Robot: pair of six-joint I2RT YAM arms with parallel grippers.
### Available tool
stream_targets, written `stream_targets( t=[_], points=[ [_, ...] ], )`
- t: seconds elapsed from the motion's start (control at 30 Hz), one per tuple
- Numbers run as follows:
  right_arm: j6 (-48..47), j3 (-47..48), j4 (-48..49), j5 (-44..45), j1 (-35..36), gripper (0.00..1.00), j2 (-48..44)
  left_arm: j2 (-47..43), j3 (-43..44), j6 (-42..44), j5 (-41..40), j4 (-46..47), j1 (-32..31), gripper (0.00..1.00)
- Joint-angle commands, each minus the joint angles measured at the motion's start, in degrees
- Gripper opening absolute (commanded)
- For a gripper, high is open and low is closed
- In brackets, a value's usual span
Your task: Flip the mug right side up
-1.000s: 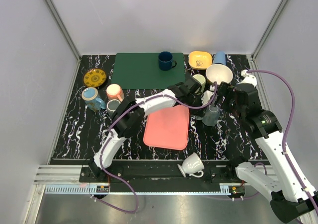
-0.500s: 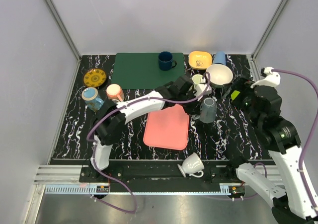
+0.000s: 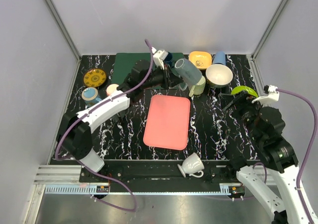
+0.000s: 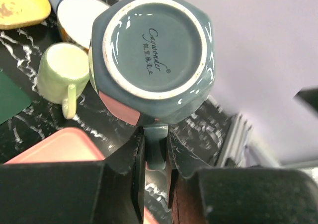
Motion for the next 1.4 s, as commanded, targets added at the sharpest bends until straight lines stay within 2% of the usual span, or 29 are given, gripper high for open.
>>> stream_targets(
  t=[0.0,0.03,0.1,0.13,0.17,0.23,0.3,0.47,0.67,0.83,0.93,1.1,1.37],
  points=[
    [6.66,-7.42,15.8,-18.68,0.46,0.88,-4.3,-8.17,-2.9,-18.56,2.32,26.2,1.07,0.0],
    [7.99,-8.39,19.12,-21.26,0.37,0.88,-3.95,-8.88,-6.31,-25.73,2.58,30.59,1.43,0.0],
    [12.19,-10.76,22.74,-28.54,0.37,0.86,-2.64,-10.55,-9.66,-32.71,2.5,43.33,2.57,0.0],
    [13.44,-11.73,28.5,-31.54,0.46,0.84,-2.19,-11.08,-12.81,-39.45,2.33,47.9,2.84,0.0],
    [15.8,-13.13,30.91,-34.18,0.46,0.79,-1.75,-11.25,-14.24,-42.56,1.8,55.34,3.1,0.0],
    [17.57,-14.28,37.31,-39.21,0.46,0.76,-0.26,-11.95,-17.48,-49.05,1.18,63.11,3.28,0.0],
    [20.03,-15.86,42.32,-41.14,0.46,0.77,1.06,-12.83,-19.95,-51.02,0.57,65.43,3.11,0.0],
    [22.15,-15.35,48.77,-48.7,0.46,0.77,9.21,-17.32,-22.51,-50.68,1.96,62.37,2.23,0.0],
    [20.75,-11.22,50.53,-51.34,0.54,0.71,15.99,-20.75,-22.78,-45.93,3.73,54.63,-0.14,0.0],
    [22.5,-9.37,56.33,-54.86,0.37,0.67,18.9,-21.63,-22.95,-43.21,4.26,50.43,-0.76,0.0],
    [22.24,-8.84,56.25,-56.01,0.54,0.7,18.91,-23.03,-22.86,-39.17,2.86,44.81,-0.76,0.0],
    [21.28,-8.67,55.11,-57.5,0.54,0.76,18.82,-23.12,-22.86,-36.44,0.83,41.8,-0.76,0.0],
    [14.52,-5.15,46.33,-62.33,0.63,0.73,20.4,-21.28,-19.62,-35.38,-3.04,40.47,-0.32,0.0]
  ],
)
